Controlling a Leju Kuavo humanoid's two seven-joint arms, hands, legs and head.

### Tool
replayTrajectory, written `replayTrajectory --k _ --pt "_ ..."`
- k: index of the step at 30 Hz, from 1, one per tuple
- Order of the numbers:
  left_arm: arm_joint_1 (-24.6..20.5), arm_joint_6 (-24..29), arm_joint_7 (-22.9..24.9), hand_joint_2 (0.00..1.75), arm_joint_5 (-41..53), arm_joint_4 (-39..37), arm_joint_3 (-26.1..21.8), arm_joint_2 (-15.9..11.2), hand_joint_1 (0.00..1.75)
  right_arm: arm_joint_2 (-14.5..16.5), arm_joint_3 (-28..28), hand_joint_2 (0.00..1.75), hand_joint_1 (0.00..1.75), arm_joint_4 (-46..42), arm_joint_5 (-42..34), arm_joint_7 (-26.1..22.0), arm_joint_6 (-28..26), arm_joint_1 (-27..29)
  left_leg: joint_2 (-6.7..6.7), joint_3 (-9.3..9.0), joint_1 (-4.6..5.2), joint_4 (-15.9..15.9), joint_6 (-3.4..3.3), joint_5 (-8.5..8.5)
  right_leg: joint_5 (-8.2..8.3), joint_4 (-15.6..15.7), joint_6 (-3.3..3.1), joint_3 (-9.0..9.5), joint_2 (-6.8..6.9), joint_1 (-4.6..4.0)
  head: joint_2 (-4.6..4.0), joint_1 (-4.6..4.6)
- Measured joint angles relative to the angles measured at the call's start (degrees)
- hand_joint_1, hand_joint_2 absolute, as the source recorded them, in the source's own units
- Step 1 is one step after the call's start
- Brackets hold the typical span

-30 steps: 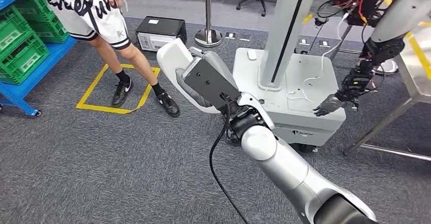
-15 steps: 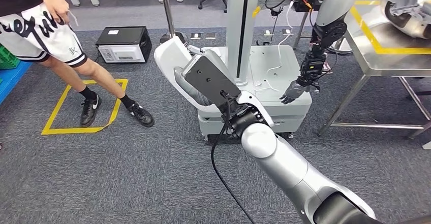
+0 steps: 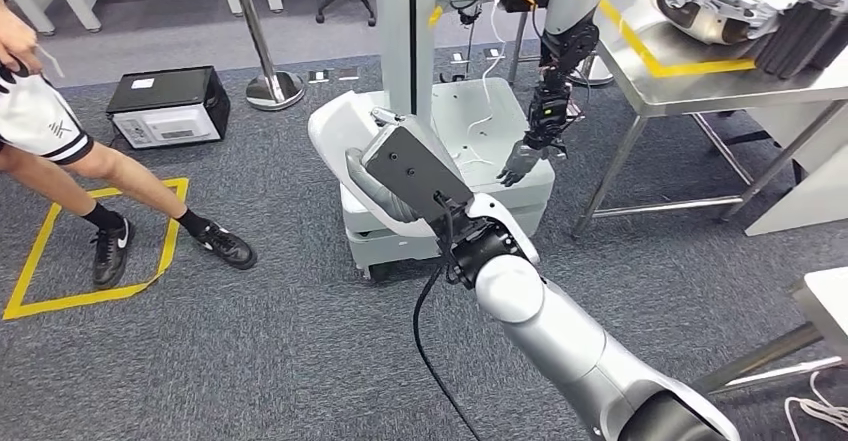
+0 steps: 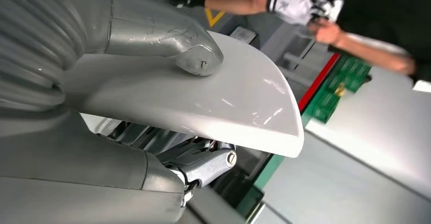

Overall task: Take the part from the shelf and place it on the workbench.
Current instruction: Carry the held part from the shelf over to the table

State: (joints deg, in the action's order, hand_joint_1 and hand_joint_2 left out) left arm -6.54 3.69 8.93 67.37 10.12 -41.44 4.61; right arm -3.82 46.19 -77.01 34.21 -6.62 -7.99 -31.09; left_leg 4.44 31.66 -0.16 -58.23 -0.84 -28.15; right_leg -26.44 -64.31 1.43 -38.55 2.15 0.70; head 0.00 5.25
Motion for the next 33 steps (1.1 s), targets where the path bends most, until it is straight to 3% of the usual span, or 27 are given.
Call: replayTrajectory --k 2,3,5,7,9,10,11,12,13,14,16,18,20,21,23,25,26,27,28,30,32,33 --pt "-0.3 0.0 0.2 1.75 0.1 0.0 0.0 0.1 0.00 0.0 -0.1 1.75 1.75 -0.3 0.2 0.0 0.1 0.0 0.99 -0.05 0.20 -0.5 0.73 -0.58 1.11 4.5 -0.58 2.40 1.65 -0.20 0.00 -0.06" --pt "-0.4 0.0 0.3 1.75 0.1 0.1 0.0 0.1 0.00 0.0 -0.3 1.75 1.75 -0.5 0.2 0.0 0.2 0.0 1.47 -0.16 0.26 -0.6 1.10 -0.73 0.98 4.6 -1.02 2.33 1.60 -0.36 0.00 -0.09" --pt "-0.8 0.0 0.5 1.75 0.2 0.1 0.0 0.2 0.00 0.0 -0.5 1.75 1.75 -0.7 0.2 0.0 0.3 0.1 2.41 -0.48 0.13 -0.5 1.80 -0.98 1.27 5.0 -1.76 2.27 0.21 -0.36 0.00 -0.08" --pt "-0.9 0.0 0.5 1.75 0.2 0.1 0.0 0.4 0.00 0.1 -0.8 1.75 1.75 -0.9 0.2 -0.1 0.4 0.1 0.68 0.16 -0.16 -2.4 2.40 -2.53 1.64 5.5 -2.45 2.45 -1.05 -0.08 0.00 -0.21" --pt "-0.9 0.0 0.5 1.75 0.3 0.1 0.0 0.5 0.00 0.3 -1.0 1.75 1.75 -1.0 0.2 -0.2 0.5 0.1 -2.68 2.99 -0.37 -8.8 2.80 -6.04 1.86 5.7 -2.86 2.52 -2.33 0.04 0.00 -0.42" --pt "-0.8 0.0 0.5 1.75 0.4 0.1 0.0 0.5 0.00 0.3 -1.0 1.75 1.75 -1.0 0.2 -0.2 0.6 0.2 -3.67 4.91 -0.40 -12.8 2.88 -7.69 1.90 5.7 -2.96 2.48 -3.04 -0.01 0.00 -0.46" --pt "-0.7 0.0 0.5 1.75 0.4 0.0 0.0 0.5 0.00 0.3 -1.0 1.75 1.75 -1.0 0.2 -0.2 0.6 0.3 -4.09 6.43 -0.39 -15.7 2.88 -8.46 1.91 5.6 -2.98 2.45 -3.83 -0.07 0.00 -0.47" --pt "-0.6 0.0 0.5 1.75 0.5 0.0 0.0 0.5 0.00 0.3 -1.0 1.75 1.75 -1.0 0.2 -0.2 0.6 0.4 -4.27 7.13 -0.38 -16.7 2.79 -8.12 1.92 5.6 -2.99 2.43 -4.61 -0.13 0.00 -0.46" --pt "-0.6 0.0 0.6 1.75 0.5 0.0 0.0 0.5 0.00 0.3 -1.0 1.75 1.75 -1.0 0.2 -0.2 0.6 0.5 -4.46 6.70 -0.38 -15.4 2.61 -6.63 1.93 5.5 -2.98 2.43 -5.41 -0.17 0.00 -0.46" --pt "-0.6 0.0 0.6 1.75 0.5 0.0 0.0 0.5 0.00 0.4 -1.1 1.75 1.75 -1.0 0.2 -0.2 0.6 0.5 -4.97 5.26 -0.39 -11.9 2.38 -4.40 1.95 5.4 -2.94 2.43 -6.18 -0.17 0.00 -0.47" --pt "-0.6 0.0 0.6 1.75 0.6 0.1 0.0 0.4 0.00 0.4 -1.1 1.75 1.75 -1.0 0.3 -0.2 0.6 0.5 -7.32 1.85 -0.37 -4.0 1.91 -1.01 2.06 5.2 -2.65 2.29 -7.55 -0.13 0.00 -0.46" --pt "-0.7 0.0 0.6 1.75 0.7 0.1 0.0 0.3 0.00 0.5 -1.2 1.75 1.75 -1.0 0.3 -0.2 0.6 0.7 -8.56 0.39 -0.20 -0.7 1.58 -0.29 2.38 5.3 -1.94 1.96 -8.72 -0.03 0.00 -0.46" --pt "-0.8 0.0 0.6 1.75 1.0 0.1 0.0 0.4 0.00 0.5 -1.4 1.75 1.75 -1.0 0.3 -0.2 0.6 1.0 -7.39 0.19 -0.18 -0.4 1.08 0.12 2.90 5.7 -1.04 1.66 -9.81 0.06 0.00 -0.45" --pt "-0.9 -0.1 0.6 1.75 1.1 0.1 0.0 0.4 0.00 0.4 -1.6 1.75 1.75 -1.0 0.4 -0.2 0.6 1.2 -6.73 0.12 -0.26 0.0 0.70 0.46 2.78 5.5 -0.76 1.41 -9.47 -0.03 0.00 -0.42" --pt "-0.9 -0.1 0.6 1.75 1.2 0.2 0.0 0.5 0.00 0.4 -2.0 1.75 1.75 -1.1 0.5 -0.2 0.5 1.5 -5.28 0.10 -0.46 0.7 -0.11 1.06 0.57 2.1 -0.46 -0.35 -6.72 -0.32 0.00 -0.19" --pt "-0.7 -0.2 0.6 1.75 1.3 0.2 0.0 0.4 0.00 0.4 -2.1 1.75 1.75 -1.2 0.6 -0.2 0.5 1.7 -3.74 0.26 -0.24 0.7 -0.53 1.12 -3.44 -5.6 -0.24 -3.87 -3.63 -0.38 0.00 0.00" --pt "-0.6 -0.2 0.6 1.75 1.3 0.2 0.0 0.4 0.00 0.4 -2.1 1.75 1.75 -1.2 0.7 -0.2 0.6 1.8 -2.91 0.34 -0.17 0.7 -0.57 1.08 -4.79 -9.1 -0.10 -5.41 -3.03 -0.32 0.00 0.02" --pt "-0.6 -0.3 0.6 1.75 1.3 0.2 0.0 0.4 0.00 0.4 -2.2 1.75 1.75 -1.2 0.8 -0.2 0.6 2.0 -2.11 0.41 -0.14 0.6 -0.59 1.04 -5.15 -10.8 0.02 -6.06 -2.71 -0.23 0.00 0.02" --pt "-0.6 -0.4 0.6 1.75 1.3 0.2 0.0 0.4 0.00 0.4 -2.2 1.75 1.75 -1.1 0.8 -0.3 0.7 2.1 -1.36 0.47 -0.15 0.5 -0.53 0.99 -4.45 -10.2 0.11 -5.49 -2.47 -0.14 0.00 0.03" --pt "-0.6 -0.5 0.6 1.75 1.3 0.2 0.0 0.4 0.00 0.4 -2.3 1.75 1.75 -1.1 0.9 -0.5 0.8 2.1 0.01 0.50 -0.15 0.1 -0.19 0.72 -1.43 -2.9 0.14 -1.14 -0.81 -0.05 0.00 0.04" --pt "-0.6 -0.6 0.5 1.75 1.3 0.2 0.0 0.3 0.00 0.4 -2.4 1.75 1.75 -1.1 1.0 -0.9 0.8 1.9 1.07 0.49 0.08 -0.4 0.47 0.18 0.35 3.6 -0.32 2.58 1.47 -0.23 0.00 -0.02" --pt "-0.6 -0.6 0.5 1.75 1.3 0.2 0.0 0.2 0.00 0.4 -2.5 1.75 1.75 -1.1 1.0 -1.0 0.8 1.9 1.54 0.42 0.21 -0.6 0.85 -0.02 0.49 4.8 -0.66 3.21 2.01 -0.35 0.00 -0.04"
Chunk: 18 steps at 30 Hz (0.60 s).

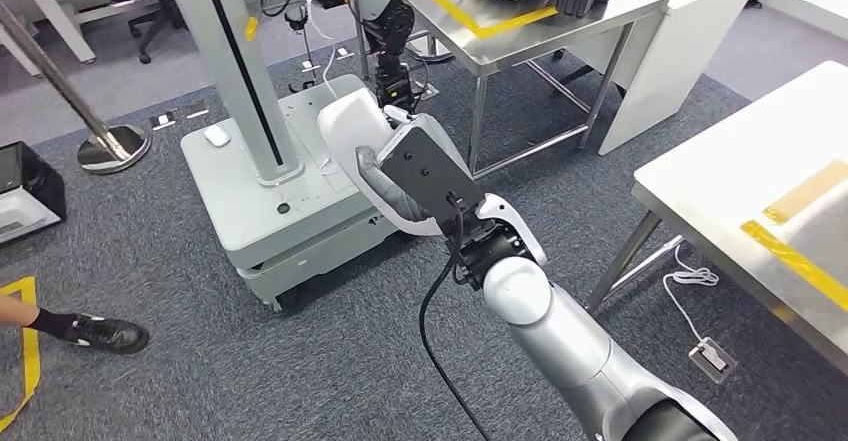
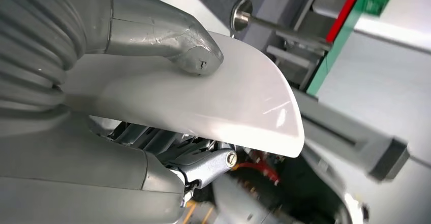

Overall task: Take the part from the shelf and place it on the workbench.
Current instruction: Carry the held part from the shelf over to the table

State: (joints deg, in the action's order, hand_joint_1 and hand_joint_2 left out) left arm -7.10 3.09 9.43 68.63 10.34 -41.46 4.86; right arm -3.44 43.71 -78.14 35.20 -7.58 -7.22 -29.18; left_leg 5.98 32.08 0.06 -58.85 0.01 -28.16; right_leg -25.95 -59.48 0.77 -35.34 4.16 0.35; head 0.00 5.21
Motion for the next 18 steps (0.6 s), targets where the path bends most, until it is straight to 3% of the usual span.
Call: replayTrajectory --k 2,3,5,7,8,9,10,12,14,16,18 --pt "-0.1 -0.1 0.0 1.75 0.0 0.0 0.0 0.0 0.00 0.0 -0.1 1.75 1.75 0.0 0.0 0.0 0.0 0.0 1.08 -0.30 0.03 0.0 0.64 -0.16 0.13 0.1 -0.76 -0.23 -1.17 -0.15 0.00 -0.02" --pt "-0.1 -0.1 0.0 1.75 0.1 0.0 0.0 0.0 0.00 0.0 -0.2 1.75 1.75 0.0 0.0 -0.1 0.0 0.0 0.86 -0.34 -0.11 -0.1 1.02 -0.38 0.31 0.3 -1.10 -0.23 -1.78 -0.07 0.00 -0.02" --pt "-0.2 -0.4 -0.1 1.75 0.2 0.0 0.0 0.0 0.00 0.0 -0.3 1.75 1.75 0.0 0.0 -0.1 0.0 -0.1 -1.92 0.75 -0.41 -2.9 1.69 -2.40 0.68 0.7 -1.75 -0.19 -3.02 0.26 0.00 -0.16" --pt "0.0 -0.6 -0.2 1.75 0.3 0.0 0.0 0.0 0.00 0.1 -0.4 1.75 1.75 0.1 0.0 -0.1 0.0 -0.2 -5.09 3.98 -0.58 -10.0 2.09 -6.07 0.84 0.7 -2.07 -0.28 -4.35 0.39 0.00 -0.32" --pt "0.1 -0.6 -0.1 1.75 0.3 0.0 0.0 0.0 0.00 0.1 -0.4 1.75 1.75 0.1 0.0 0.0 0.1 -0.2 -5.58 5.73 -0.59 -13.7 2.15 -7.46 0.85 0.7 -2.13 -0.35 -5.10 0.36 0.00 -0.33" --pt "0.1 -0.6 -0.2 1.75 0.4 0.0 0.0 0.0 0.00 0.1 -0.4 1.75 1.75 0.2 0.0 0.0 0.1 -0.2 -5.75 6.85 -0.59 -15.9 2.13 -7.84 0.87 0.6 -2.13 -0.39 -5.91 0.33 0.00 -0.33" --pt "0.2 -0.7 -0.2 1.75 0.4 0.0 0.0 0.0 0.00 0.1 -0.4 1.75 1.75 0.3 0.0 0.0 0.1 -0.3 -5.84 6.99 -0.59 -16.0 2.04 -7.04 0.88 0.5 -2.12 -0.41 -6.71 0.32 0.00 -0.33" --pt "0.1 -0.7 -0.4 1.75 0.4 0.0 0.0 0.0 0.00 0.1 -0.4 1.75 1.75 0.3 0.0 0.0 0.2 -0.5 -6.79 4.22 -0.65 -9.6 1.69 -2.93 0.94 0.3 -1.99 -0.41 -8.26 0.37 0.00 -0.34" --pt "0.0 -0.8 -0.6 1.75 0.4 0.0 0.0 0.0 0.00 0.1 -0.4 1.75 1.75 0.3 -0.1 0.0 0.2 -1.0 -9.03 1.04 -0.68 -2.4 1.32 -0.36 1.14 0.2 -1.52 -0.60 -9.59 0.37 0.00 -0.33" --pt "-0.1 -0.8 -0.6 1.75 0.5 0.0 0.1 -0.1 0.00 0.1 -0.4 1.75 1.75 0.4 -0.2 0.0 0.3 -1.4 -9.86 0.06 -0.55 -0.2 0.96 -0.19 1.59 0.5 -0.69 -0.98 -10.81 0.47 0.00 -0.32" --pt "-0.2 -0.9 -0.6 1.75 0.5 0.0 0.1 -0.1 0.00 0.1 -0.4 1.75 1.75 0.5 -0.5 0.0 0.5 -1.5 -8.62 -0.11 -0.58 0.2 0.31 0.33 2.01 0.7 0.12 -1.28 -11.69 0.60 0.00 -0.32"
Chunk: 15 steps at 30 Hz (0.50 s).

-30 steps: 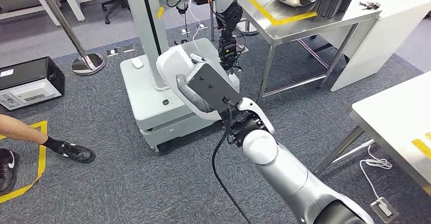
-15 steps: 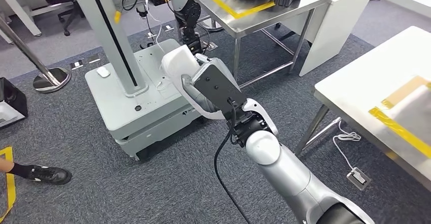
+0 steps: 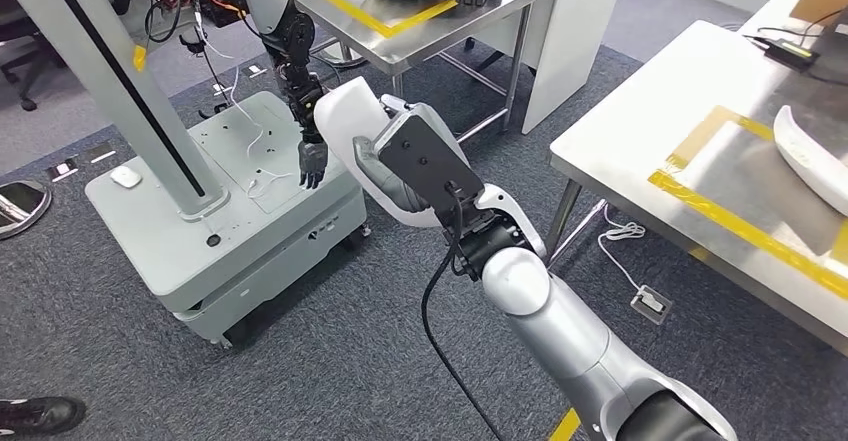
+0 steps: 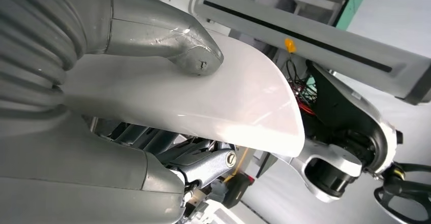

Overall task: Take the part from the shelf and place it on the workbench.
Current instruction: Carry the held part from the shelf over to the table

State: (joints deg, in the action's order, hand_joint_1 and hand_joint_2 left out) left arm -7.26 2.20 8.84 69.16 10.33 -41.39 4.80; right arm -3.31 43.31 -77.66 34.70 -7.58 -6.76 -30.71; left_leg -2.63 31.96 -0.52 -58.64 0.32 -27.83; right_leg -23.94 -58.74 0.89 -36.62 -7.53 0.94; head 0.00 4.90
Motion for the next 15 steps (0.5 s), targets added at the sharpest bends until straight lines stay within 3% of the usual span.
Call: replayTrajectory --k 2,4,6,7,8,11,13,15 --pt "-0.1 0.0 0.0 1.75 0.0 0.0 0.0 0.0 0.00 0.0 0.0 1.75 1.75 0.1 -0.3 0.0 0.1 -0.3 1.36 -0.03 -0.16 0.6 -0.87 0.58 -1.44 -2.1 0.37 -1.18 2.11 -0.30 0.00 0.23" --pt "0.0 0.0 0.1 1.75 0.1 0.0 0.0 0.0 0.00 0.0 0.0 1.75 1.75 0.2 -0.6 0.0 0.1 -0.7 2.79 0.11 -0.03 0.8 -1.42 0.81 -5.18 -8.9 0.50 -4.32 5.61 -0.54 0.00 0.49" --pt "0.1 0.0 0.1 1.75 0.1 0.0 0.0 -0.1 0.00 -0.1 0.0 1.75 1.75 0.4 -0.8 0.1 0.0 -0.7 4.34 0.30 0.17 0.7 -1.59 0.76 -7.76 -15.7 0.66 -7.32 6.91 -0.49 0.00 0.52" --pt "0.2 0.0 0.2 1.75 0.1 0.0 0.0 -0.1 0.00 -0.1 0.0 1.75 1.75 0.5 -0.9 0.1 -0.1 -0.7 5.09 0.38 0.21 0.5 -1.60 0.70 -7.61 -16.4 0.69 -7.50 7.11 -0.48 0.00 0.54" --pt "0.1 0.0 0.2 1.75 0.1 0.0 0.0 -0.1 0.00 -0.2 0.0 1.75 1.75 0.6 -1.0 0.1 -0.1 -0.6 5.82 0.42 0.22 0.4 -1.57 0.62 -6.46 -14.6 0.67 -6.38 7.36 -0.48 0.00 0.53" --pt "0.0 0.0 0.2 1.75 0.1 0.0 0.0 0.0 0.00 -0.2 0.0 1.75 1.75 0.6 -1.1 0.1 -0.5 -0.6 7.73 0.46 0.42 -0.2 -1.03 0.04 -2.41 -3.1 0.07 0.14 10.07 -0.78 0.00 0.52" --pt "-0.1 0.0 0.4 1.75 0.2 0.0 0.0 0.0 0.00 -0.2 0.0 1.75 1.75 0.6 -1.1 0.2 -0.8 -0.5 8.69 0.36 0.62 -0.4 -0.37 -0.30 -2.08 -0.5 -0.64 1.26 10.65 -1.09 0.00 0.48" --pt "-0.2 0.0 0.5 1.75 0.3 0.0 0.0 0.0 0.00 -0.2 0.0 1.75 1.75 0.6 -1.0 0.2 -1.1 -0.4 9.40 0.17 0.54 -0.3 0.32 -0.47 -1.76 -0.3 -1.32 1.14 9.35 -1.02 0.00 0.45"
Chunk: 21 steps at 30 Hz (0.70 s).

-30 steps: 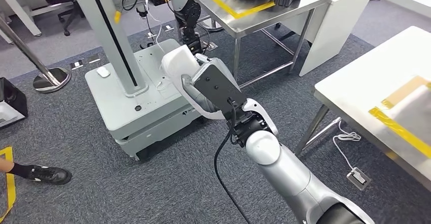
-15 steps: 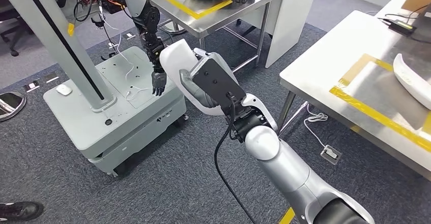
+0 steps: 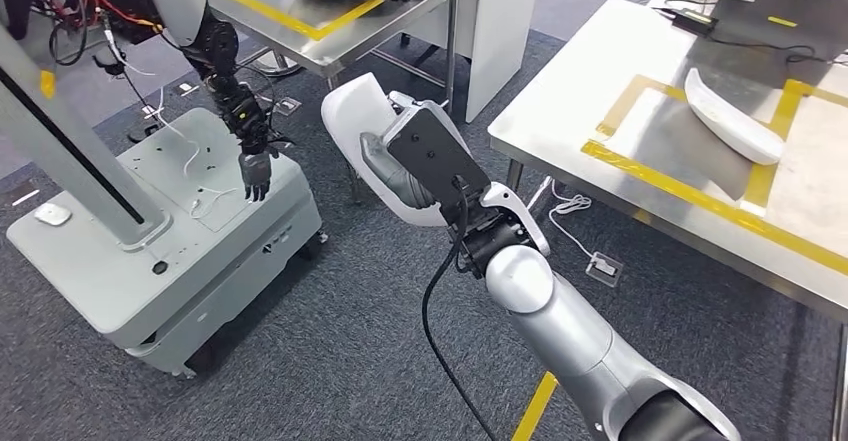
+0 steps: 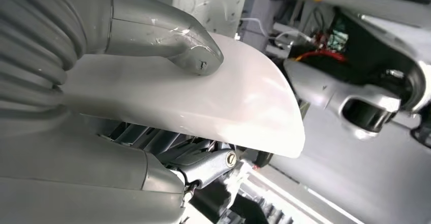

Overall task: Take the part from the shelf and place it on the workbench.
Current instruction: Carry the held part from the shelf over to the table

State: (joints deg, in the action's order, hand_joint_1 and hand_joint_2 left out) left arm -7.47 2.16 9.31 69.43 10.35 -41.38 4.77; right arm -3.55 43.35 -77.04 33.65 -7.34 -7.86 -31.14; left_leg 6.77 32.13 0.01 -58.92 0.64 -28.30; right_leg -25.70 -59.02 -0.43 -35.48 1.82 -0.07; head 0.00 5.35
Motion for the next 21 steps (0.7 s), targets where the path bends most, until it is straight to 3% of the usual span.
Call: replayTrajectory --k 2,4,6,7,8,9,11,13,15,16,18,20,21 --pt "-0.2 0.0 0.0 1.75 0.1 0.0 0.0 0.1 0.00 0.0 0.0 1.75 1.75 0.0 0.2 0.1 -0.3 0.1 -2.10 0.53 -0.23 -1.5 0.73 -1.34 0.40 0.4 -0.65 0.08 -1.15 0.40 0.00 -0.05" --pt "-0.1 0.0 0.0 1.75 0.1 0.0 0.0 0.1 0.00 0.0 0.0 1.75 1.75 -0.1 0.4 0.2 -0.5 0.3 -5.39 2.97 -0.47 -7.5 1.30 -4.78 0.61 0.5 -0.95 0.12 -2.24 0.67 0.00 -0.15" --pt "0.2 0.0 0.1 1.75 0.2 0.0 0.0 0.0 0.00 0.0 0.0 1.75 1.75 -0.1 0.6 0.4 -0.5 0.6 -6.40 6.22 -0.56 -14.6 1.53 -7.54 0.63 0.5 -0.99 0.08 -3.65 0.70 0.00 -0.21" --pt "0.3 0.0 0.1 1.75 0.2 0.0 0.0 0.0 0.00 0.0 0.0 1.75 1.75 -0.1 0.7 0.6 -0.5 0.7 -6.48 6.93 -0.57 -15.9 1.53 -7.42 0.63 0.4 -0.98 0.08 -4.43 0.72 0.00 -0.21" --pt "0.3 0.0 0.1 1.75 0.2 0.0 0.0 0.0 0.00 0.0 0.0 1.75 1.75 -0.1 0.7 0.7 -0.5 0.9 -6.60 6.59 -0.61 -14.9 1.48 -6.13 0.62 0.3 -0.94 0.08 -5.21 0.78 0.00 -0.22" --pt "0.3 0.0 0.1 1.75 0.2 0.0 0.0 0.0 0.00 0.0 0.0 1.75 1.75 -0.2 0.7 0.8 -0.6 1.0 -6.97 5.25 -0.67 -11.7 1.40 -4.01 0.60 0.2 -0.86 0.09 -5.96 0.85 0.00 -0.22" --pt "0.3 0.0 0.1 1.75 0.2 0.0 0.0 -0.1 0.00 0.0 0.0 1.75 1.75 -0.3 0.7 0.9 -0.6 1.0 -9.82 1.86 -0.96 -3.9 1.29 -0.64 0.59 -0.1 -0.40 -0.11 -7.37 1.02 0.00 -0.23" --pt "0.4 0.0 0.1 1.75 0.2 -0.1 0.0 -0.1 0.00 0.0 -0.1 1.75 1.75 -0.4 0.7 0.8 -0.6 1.1 -11.99 0.27 -1.04 -0.3 1.08 0.13 0.90 0.0 0.48 -0.62 -8.76 1.21 0.00 -0.28" --pt "0.4 -0.1 0.0 1.75 0.3 -0.1 0.0 0.0 0.00 -0.2 -0.2 1.75 1.75 -0.4 0.6 0.7 -0.6 1.2 -11.10 0.15 -0.95 0.0 0.44 0.32 1.46 0.4 1.44 -1.00 -10.24 1.35 0.00 -0.31" --pt "0.4 -0.1 -0.1 1.75 0.3 -0.1 0.0 0.0 0.00 -0.4 -0.3 1.75 1.75 -0.4 0.6 0.6 -0.6 1.2 -10.35 0.07 -1.01 0.2 -0.01 0.53 1.42 0.3 1.74 -1.18 -9.96 1.27 0.00 -0.29" --pt "0.4 -0.1 -0.4 1.75 0.3 -0.1 0.0 0.1 0.00 -0.8 -0.6 1.75 1.75 -0.4 0.4 0.4 -0.7 1.2 -8.70 -0.07 -1.12 0.8 -0.92 0.94 -0.51 -2.7 2.09 -2.74 -6.80 0.92 0.00 0.07" --pt "0.6 -0.1 -0.6 1.75 0.4 -0.1 0.0 0.0 0.00 -1.0 -0.9 1.75 1.75 -0.3 0.2 0.1 -0.8 1.2 -6.95 -0.07 -0.82 0.9 -1.45 0.95 -4.20 -9.9 2.23 -6.10 -3.16 0.74 0.00 0.38" --pt "0.7 -0.1 -0.7 1.75 0.4 -0.1 0.0 0.0 0.00 -1.1 -0.9 1.75 1.75 -0.3 0.1 -0.1 -0.9 1.2 -6.04 -0.03 -0.66 0.8 -1.57 0.87 -5.51 -13.4 2.30 -7.67 -2.54 0.73 0.00 0.38"
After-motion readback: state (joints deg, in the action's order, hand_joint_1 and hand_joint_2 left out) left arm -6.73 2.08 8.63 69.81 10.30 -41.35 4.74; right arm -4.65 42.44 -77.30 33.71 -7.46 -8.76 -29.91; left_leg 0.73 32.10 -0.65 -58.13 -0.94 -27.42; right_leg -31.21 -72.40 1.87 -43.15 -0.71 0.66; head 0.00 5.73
